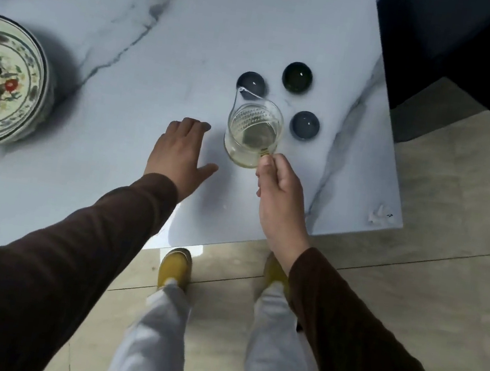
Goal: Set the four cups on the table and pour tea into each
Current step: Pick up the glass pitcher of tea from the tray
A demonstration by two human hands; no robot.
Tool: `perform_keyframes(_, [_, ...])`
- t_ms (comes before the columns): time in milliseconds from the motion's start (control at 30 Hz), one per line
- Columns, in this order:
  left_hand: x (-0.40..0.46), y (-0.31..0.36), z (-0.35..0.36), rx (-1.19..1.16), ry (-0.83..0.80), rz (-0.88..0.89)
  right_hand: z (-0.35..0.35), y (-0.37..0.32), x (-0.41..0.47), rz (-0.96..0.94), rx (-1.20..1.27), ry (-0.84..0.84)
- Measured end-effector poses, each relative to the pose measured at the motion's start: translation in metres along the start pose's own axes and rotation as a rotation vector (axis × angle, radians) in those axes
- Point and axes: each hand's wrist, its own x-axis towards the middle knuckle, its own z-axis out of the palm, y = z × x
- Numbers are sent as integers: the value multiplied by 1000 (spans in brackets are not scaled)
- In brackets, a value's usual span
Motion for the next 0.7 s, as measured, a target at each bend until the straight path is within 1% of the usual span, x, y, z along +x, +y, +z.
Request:
perform_keyframes(167, [13, 36, 15, -23, 57, -53, -53, 11, 24, -70, -22, -77])
perform_keyframes(267, [17, 54, 22, -45, 66, -68, -76, 13, 32, -84, -63, -78])
perform_keyframes(433, [24, 67, 31, -70, 101, -69, -95, 14, 38, -138, -110, -65])
perform_keyframes(700, [29, 74, 44, -118, 198, -161, -122, 23, 75, -268, -143, -93])
